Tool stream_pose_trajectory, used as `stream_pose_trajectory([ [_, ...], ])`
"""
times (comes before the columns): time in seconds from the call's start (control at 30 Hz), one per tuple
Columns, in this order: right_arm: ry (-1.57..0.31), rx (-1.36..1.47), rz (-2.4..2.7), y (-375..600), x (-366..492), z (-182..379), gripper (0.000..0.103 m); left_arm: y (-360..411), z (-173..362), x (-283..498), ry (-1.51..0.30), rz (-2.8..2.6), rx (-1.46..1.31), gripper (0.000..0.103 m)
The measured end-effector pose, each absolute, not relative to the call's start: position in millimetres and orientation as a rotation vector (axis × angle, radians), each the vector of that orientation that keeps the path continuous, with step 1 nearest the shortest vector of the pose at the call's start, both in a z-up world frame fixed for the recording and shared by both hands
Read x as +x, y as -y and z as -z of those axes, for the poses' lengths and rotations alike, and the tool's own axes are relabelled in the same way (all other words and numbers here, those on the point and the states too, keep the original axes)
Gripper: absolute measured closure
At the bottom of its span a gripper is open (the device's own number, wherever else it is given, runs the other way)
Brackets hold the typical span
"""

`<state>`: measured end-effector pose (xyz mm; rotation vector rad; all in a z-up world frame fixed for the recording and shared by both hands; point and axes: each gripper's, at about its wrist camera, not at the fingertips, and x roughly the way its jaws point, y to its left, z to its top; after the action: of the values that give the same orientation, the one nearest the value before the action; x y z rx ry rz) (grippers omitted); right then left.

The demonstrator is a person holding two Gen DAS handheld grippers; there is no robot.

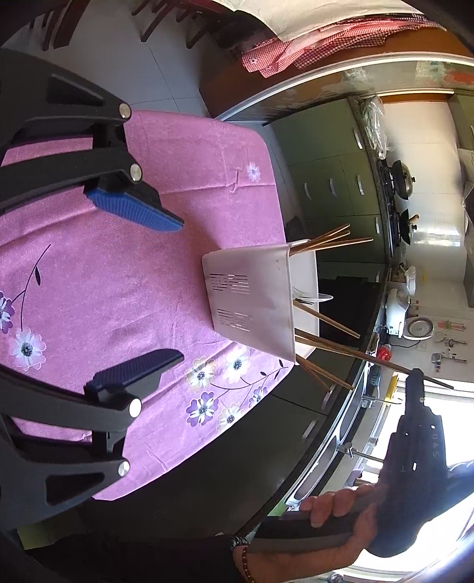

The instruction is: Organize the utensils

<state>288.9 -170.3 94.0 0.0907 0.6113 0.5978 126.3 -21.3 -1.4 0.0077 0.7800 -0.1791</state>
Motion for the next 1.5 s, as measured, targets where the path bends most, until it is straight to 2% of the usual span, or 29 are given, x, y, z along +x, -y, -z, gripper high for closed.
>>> stream_pose_trajectory([
  [0.03, -0.619, 0.082, -0.594, 167, 291, -87, 0.096, 21, 1, 125, -0.763, 0.164, 0.001, 0.023],
  [0.07, -0.630, 0.077, -0.594, 164, 293, -82, 0.096, 20, -1, 123, -0.742, 0.146, -0.005, 0.012],
  [0.1, -0.642, 0.075, -0.597, 162, 294, -76, 0.096, 20, -2, 121, -0.722, 0.126, -0.010, 0.008],
  [0.47, -0.683, 0.038, -0.592, 149, 290, -39, 0.096, 20, 4, 114, -0.693, 0.069, -0.065, 0.007],
  [0.67, -0.642, 0.056, -0.631, 158, 259, -45, 0.095, 19, 1, 108, -0.672, 0.058, -0.058, 0.007],
  [0.73, -0.603, 0.059, -0.642, 167, 236, -48, 0.081, 19, 1, 105, -0.661, 0.052, -0.053, 0.007],
  [0.87, -0.532, 0.061, -0.615, 193, 180, -33, 0.069, 19, 3, 99, -0.651, 0.053, -0.047, 0.007],
  [0.93, -0.512, 0.069, -0.589, 208, 154, -20, 0.058, 20, 4, 97, -0.646, 0.057, -0.043, 0.007],
  [1.07, -0.509, 0.075, -0.541, 227, 112, 12, 0.045, 23, 6, 89, -0.624, 0.062, -0.034, 0.007],
  [1.13, -0.514, 0.077, -0.530, 232, 95, 27, 0.025, 25, 7, 83, -0.618, 0.069, -0.031, 0.007],
  [1.23, -0.515, 0.096, -0.530, 238, 73, 42, 0.008, 27, 12, 75, -0.623, 0.077, -0.035, 0.007],
  [1.27, -0.501, 0.096, -0.522, 240, 66, 44, 0.005, 27, 13, 72, -0.625, 0.079, -0.037, 0.007],
  [1.5, -0.434, -0.040, -0.444, 221, 31, 44, 0.005, 21, 22, 50, -0.636, 0.066, -0.053, 0.007],
])
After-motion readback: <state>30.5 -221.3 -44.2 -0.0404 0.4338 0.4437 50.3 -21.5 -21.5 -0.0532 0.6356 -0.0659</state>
